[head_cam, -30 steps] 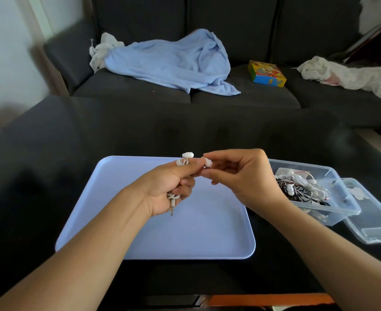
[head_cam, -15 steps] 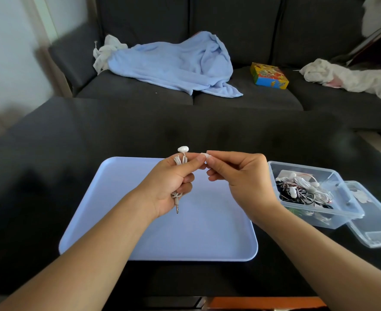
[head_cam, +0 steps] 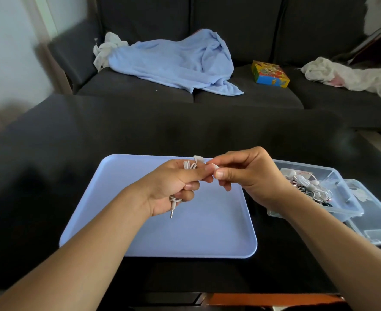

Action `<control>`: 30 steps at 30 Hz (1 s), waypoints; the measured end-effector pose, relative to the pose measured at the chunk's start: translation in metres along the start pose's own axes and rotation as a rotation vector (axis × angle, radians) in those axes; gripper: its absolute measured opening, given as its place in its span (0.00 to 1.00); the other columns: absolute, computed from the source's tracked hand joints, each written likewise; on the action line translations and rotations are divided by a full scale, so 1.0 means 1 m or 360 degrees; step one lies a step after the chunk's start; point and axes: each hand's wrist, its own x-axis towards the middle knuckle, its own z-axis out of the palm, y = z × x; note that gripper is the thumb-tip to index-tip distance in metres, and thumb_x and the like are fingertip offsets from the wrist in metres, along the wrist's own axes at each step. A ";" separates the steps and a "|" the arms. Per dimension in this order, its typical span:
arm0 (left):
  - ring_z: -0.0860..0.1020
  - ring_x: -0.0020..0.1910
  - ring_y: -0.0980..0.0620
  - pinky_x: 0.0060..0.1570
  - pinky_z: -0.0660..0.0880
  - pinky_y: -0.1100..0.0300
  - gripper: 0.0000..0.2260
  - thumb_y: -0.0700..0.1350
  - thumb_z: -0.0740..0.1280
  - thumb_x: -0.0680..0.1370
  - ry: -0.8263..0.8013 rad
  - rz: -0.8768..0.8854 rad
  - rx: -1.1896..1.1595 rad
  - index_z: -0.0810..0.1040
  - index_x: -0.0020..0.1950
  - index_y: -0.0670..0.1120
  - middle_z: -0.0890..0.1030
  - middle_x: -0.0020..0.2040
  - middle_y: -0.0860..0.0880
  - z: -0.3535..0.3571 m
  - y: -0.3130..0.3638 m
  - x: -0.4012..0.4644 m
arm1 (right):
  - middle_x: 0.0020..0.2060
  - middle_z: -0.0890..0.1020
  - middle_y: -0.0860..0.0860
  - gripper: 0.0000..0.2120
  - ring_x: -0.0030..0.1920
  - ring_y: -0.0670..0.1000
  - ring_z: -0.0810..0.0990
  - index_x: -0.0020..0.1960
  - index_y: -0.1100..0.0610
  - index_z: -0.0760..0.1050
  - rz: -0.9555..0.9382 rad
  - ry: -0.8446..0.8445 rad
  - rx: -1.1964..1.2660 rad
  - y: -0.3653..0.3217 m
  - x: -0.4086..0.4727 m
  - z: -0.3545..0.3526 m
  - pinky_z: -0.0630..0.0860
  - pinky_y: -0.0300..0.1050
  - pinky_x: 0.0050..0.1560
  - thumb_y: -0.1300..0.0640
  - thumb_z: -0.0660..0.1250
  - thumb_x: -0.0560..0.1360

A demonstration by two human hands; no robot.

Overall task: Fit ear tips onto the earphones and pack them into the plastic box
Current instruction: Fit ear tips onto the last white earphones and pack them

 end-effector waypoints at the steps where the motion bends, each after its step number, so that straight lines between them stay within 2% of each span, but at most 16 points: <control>1: 0.62 0.27 0.57 0.23 0.60 0.69 0.17 0.47 0.72 0.72 0.0004 -0.0011 -0.0028 0.81 0.56 0.38 0.79 0.36 0.49 0.001 0.000 0.001 | 0.41 0.87 0.56 0.12 0.35 0.52 0.82 0.52 0.62 0.84 0.0001 0.0040 -0.0032 0.000 0.000 0.001 0.80 0.41 0.35 0.59 0.73 0.70; 8: 0.63 0.27 0.57 0.21 0.61 0.70 0.10 0.46 0.71 0.74 0.0040 0.0013 -0.0171 0.82 0.50 0.41 0.80 0.35 0.49 0.013 0.000 0.006 | 0.41 0.87 0.56 0.12 0.34 0.52 0.81 0.53 0.61 0.84 0.0031 0.0108 -0.0030 -0.004 -0.003 -0.005 0.79 0.41 0.35 0.58 0.73 0.71; 12: 0.64 0.27 0.57 0.21 0.62 0.70 0.07 0.45 0.70 0.78 0.0079 -0.0019 -0.0187 0.82 0.50 0.41 0.81 0.36 0.48 0.024 -0.002 0.009 | 0.39 0.87 0.53 0.12 0.34 0.51 0.82 0.52 0.59 0.85 0.0049 0.0221 -0.0188 -0.007 -0.012 -0.009 0.80 0.40 0.35 0.56 0.72 0.71; 14: 0.65 0.28 0.57 0.22 0.63 0.69 0.09 0.46 0.69 0.79 0.0115 0.0007 -0.0128 0.82 0.53 0.41 0.82 0.39 0.47 0.033 -0.002 0.012 | 0.40 0.87 0.53 0.11 0.36 0.52 0.83 0.54 0.59 0.85 0.0092 0.0226 -0.0207 -0.008 -0.018 -0.015 0.81 0.41 0.36 0.57 0.71 0.73; 16: 0.68 0.31 0.57 0.26 0.65 0.67 0.14 0.51 0.68 0.80 0.0161 0.0068 -0.0042 0.83 0.56 0.42 0.83 0.43 0.47 0.045 -0.002 0.016 | 0.42 0.86 0.56 0.11 0.39 0.52 0.83 0.57 0.60 0.84 0.0163 0.0280 -0.0113 -0.006 -0.024 -0.023 0.81 0.42 0.39 0.60 0.68 0.78; 18: 0.73 0.35 0.54 0.31 0.70 0.63 0.23 0.59 0.63 0.80 0.0141 0.0042 -0.0113 0.82 0.59 0.41 0.83 0.48 0.45 0.059 -0.002 0.023 | 0.44 0.85 0.60 0.10 0.41 0.52 0.83 0.59 0.61 0.82 0.0274 0.0445 0.0052 -0.001 -0.033 -0.036 0.81 0.41 0.41 0.63 0.66 0.80; 20: 0.76 0.40 0.50 0.39 0.75 0.57 0.26 0.61 0.57 0.82 0.0070 -0.0034 -0.0360 0.78 0.63 0.39 0.81 0.52 0.42 0.072 -0.002 0.030 | 0.44 0.85 0.59 0.10 0.43 0.52 0.84 0.59 0.60 0.82 0.0411 0.0593 0.0229 0.004 -0.039 -0.051 0.81 0.40 0.43 0.63 0.65 0.81; 22: 0.79 0.45 0.47 0.45 0.77 0.52 0.25 0.59 0.56 0.83 0.0019 -0.0089 -0.0506 0.75 0.65 0.39 0.80 0.53 0.41 0.088 -0.004 0.036 | 0.45 0.85 0.57 0.10 0.45 0.50 0.84 0.59 0.60 0.82 0.0504 0.0681 0.0379 0.007 -0.049 -0.069 0.81 0.40 0.46 0.64 0.66 0.80; 26: 0.81 0.48 0.43 0.51 0.79 0.45 0.15 0.52 0.56 0.85 -0.0130 -0.0125 -0.0588 0.77 0.52 0.44 0.82 0.47 0.43 0.123 -0.014 0.050 | 0.45 0.85 0.58 0.08 0.44 0.50 0.85 0.55 0.64 0.82 0.0540 0.0994 0.0564 0.013 -0.070 -0.100 0.82 0.39 0.47 0.66 0.69 0.77; 27: 0.81 0.50 0.41 0.52 0.79 0.44 0.14 0.52 0.56 0.85 -0.0138 -0.0133 -0.0621 0.77 0.53 0.44 0.83 0.49 0.43 0.131 -0.017 0.056 | 0.45 0.85 0.58 0.07 0.43 0.50 0.84 0.54 0.65 0.82 0.0529 0.1096 0.0562 0.015 -0.074 -0.106 0.82 0.40 0.47 0.66 0.70 0.77; 30: 0.78 0.63 0.39 0.58 0.77 0.42 0.16 0.53 0.57 0.85 -0.0114 -0.0128 -0.0746 0.70 0.68 0.46 0.80 0.63 0.43 0.151 -0.024 0.074 | 0.45 0.86 0.58 0.06 0.43 0.51 0.85 0.52 0.63 0.84 0.0500 0.1395 0.0529 0.018 -0.083 -0.123 0.82 0.44 0.51 0.64 0.72 0.76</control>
